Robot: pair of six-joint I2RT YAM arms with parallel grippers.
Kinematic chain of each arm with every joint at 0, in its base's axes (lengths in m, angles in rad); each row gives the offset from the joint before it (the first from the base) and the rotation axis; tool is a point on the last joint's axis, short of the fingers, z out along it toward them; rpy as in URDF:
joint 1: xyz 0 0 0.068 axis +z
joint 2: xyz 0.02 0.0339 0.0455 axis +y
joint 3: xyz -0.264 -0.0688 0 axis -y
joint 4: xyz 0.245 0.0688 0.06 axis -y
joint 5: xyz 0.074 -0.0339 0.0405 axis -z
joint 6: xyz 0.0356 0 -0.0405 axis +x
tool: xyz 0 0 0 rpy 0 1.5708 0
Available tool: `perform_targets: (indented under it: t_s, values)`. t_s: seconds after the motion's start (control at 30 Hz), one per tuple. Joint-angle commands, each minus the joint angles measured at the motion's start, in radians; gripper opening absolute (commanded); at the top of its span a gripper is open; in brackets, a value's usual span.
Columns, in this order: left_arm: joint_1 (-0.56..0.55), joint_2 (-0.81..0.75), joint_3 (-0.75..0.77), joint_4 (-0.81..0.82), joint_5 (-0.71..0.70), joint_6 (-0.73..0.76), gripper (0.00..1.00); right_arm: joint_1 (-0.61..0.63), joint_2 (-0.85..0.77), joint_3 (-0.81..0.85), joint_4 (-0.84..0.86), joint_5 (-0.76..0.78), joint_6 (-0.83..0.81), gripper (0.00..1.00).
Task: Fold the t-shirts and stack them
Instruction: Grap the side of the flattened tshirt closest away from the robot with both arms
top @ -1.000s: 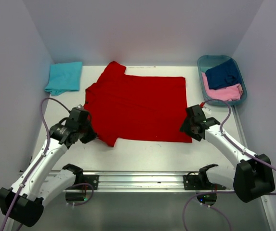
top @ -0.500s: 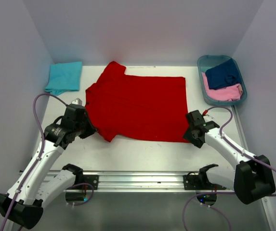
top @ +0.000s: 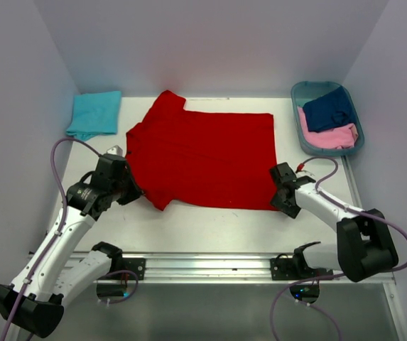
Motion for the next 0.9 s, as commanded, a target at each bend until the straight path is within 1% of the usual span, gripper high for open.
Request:
perform_targets:
  t_s: [0.0, 0.13, 0.17, 0.23, 0.27, 0.37, 0.4, 0.43, 0.47, 0.57, 0.7, 0.87]
  values:
    - [-0.006, -0.004, -0.011, 0.036, 0.005, 0.012, 0.00, -0.005, 0.042, 0.030, 0.079, 0.025, 0.014, 0.55]
    - [-0.006, -0.001, -0.012, 0.036, 0.003, 0.009, 0.00, -0.008, 0.082, 0.021, 0.105, 0.010, 0.011, 0.53]
    - [-0.007, -0.001, -0.014, 0.037, 0.003, 0.009, 0.00, -0.009, 0.088, 0.017, 0.110, 0.008, 0.008, 0.49]
    - [-0.006, -0.001, -0.015, 0.037, 0.005, 0.007, 0.00, -0.008, 0.093, 0.007, 0.124, 0.007, 0.006, 0.45]
    - [-0.006, 0.002, -0.015, 0.037, 0.006, 0.007, 0.00, -0.008, 0.093, 0.007, 0.124, 0.001, 0.005, 0.36]
    - [-0.006, -0.001, -0.012, 0.036, 0.005, 0.009, 0.00, -0.008, 0.096, 0.009, 0.124, 0.007, 0.009, 0.18]
    - [-0.006, -0.001, -0.009, 0.033, 0.003, 0.010, 0.00, -0.008, 0.096, 0.010, 0.122, 0.008, 0.009, 0.07]
    - [-0.006, -0.004, -0.008, 0.030, -0.002, 0.010, 0.00, -0.006, 0.097, 0.012, 0.121, 0.007, 0.008, 0.02]
    - [-0.006, -0.006, -0.008, 0.028, -0.003, 0.012, 0.00, -0.006, 0.099, 0.013, 0.116, 0.007, 0.012, 0.00]
    - [-0.006, -0.013, 0.004, 0.019, -0.009, 0.018, 0.00, -0.008, 0.082, 0.012, 0.099, -0.005, 0.009, 0.00]
    - [-0.006, -0.035, 0.017, -0.007, -0.032, 0.029, 0.00, -0.006, -0.004, -0.005, 0.050, -0.028, -0.009, 0.00]
    - [-0.006, -0.070, 0.024, -0.050, -0.051, 0.029, 0.00, -0.005, -0.180, -0.022, -0.042, -0.079, -0.035, 0.00]
